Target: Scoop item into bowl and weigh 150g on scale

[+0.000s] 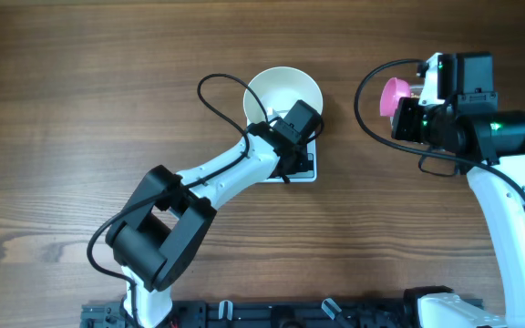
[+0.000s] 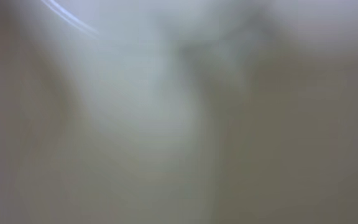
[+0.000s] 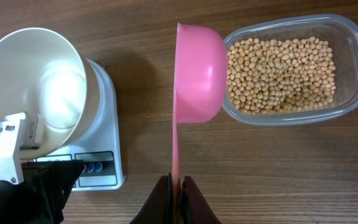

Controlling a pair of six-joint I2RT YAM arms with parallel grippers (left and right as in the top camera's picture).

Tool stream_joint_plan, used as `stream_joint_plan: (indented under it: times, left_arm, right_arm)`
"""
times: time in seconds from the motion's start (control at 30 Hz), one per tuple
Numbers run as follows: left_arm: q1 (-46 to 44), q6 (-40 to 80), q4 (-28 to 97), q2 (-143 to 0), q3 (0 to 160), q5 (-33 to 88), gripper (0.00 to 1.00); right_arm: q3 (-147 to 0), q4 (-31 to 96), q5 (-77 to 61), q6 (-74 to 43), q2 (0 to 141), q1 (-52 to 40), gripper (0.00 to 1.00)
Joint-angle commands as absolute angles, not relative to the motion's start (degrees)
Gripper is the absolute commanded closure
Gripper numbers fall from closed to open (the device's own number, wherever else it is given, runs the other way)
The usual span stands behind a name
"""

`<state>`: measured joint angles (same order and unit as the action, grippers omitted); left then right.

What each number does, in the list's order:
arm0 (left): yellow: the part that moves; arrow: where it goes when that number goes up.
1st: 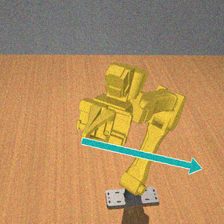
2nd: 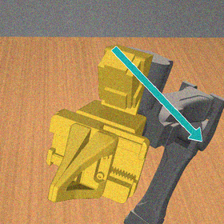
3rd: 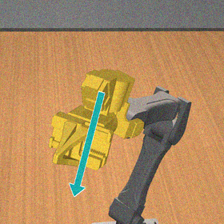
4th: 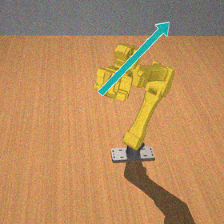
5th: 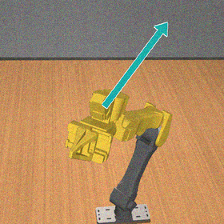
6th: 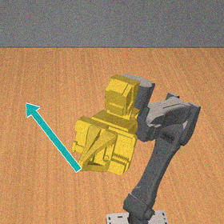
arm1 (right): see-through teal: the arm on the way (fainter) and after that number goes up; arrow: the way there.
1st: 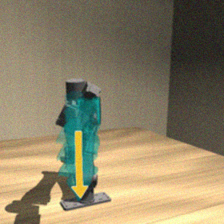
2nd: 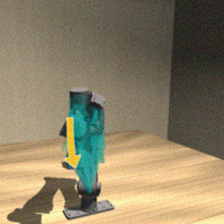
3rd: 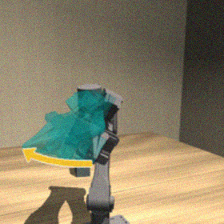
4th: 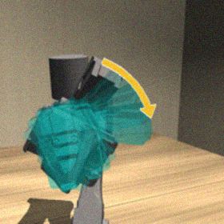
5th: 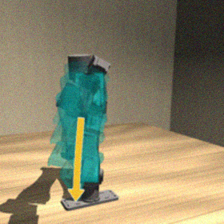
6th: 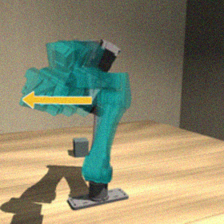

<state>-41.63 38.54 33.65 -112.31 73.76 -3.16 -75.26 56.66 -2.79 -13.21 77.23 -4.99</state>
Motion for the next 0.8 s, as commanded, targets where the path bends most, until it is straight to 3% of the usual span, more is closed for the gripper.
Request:
stream_joint_plan:
  times: [0.0,0.77]
  left_arm:
    - [-41.8,39.5,34.0,-113.3,72.9,-4.4,0.96]
    - [-41.8,39.5,31.0,-113.3,67.3,-4.1,0.96]
  right_arm:
    - [-75.8,56.4,-3.5,-13.5,76.2,-4.9,0.96]
    - [-75.8,56.4,-3.5,-13.5,76.2,-4.9,0.96]
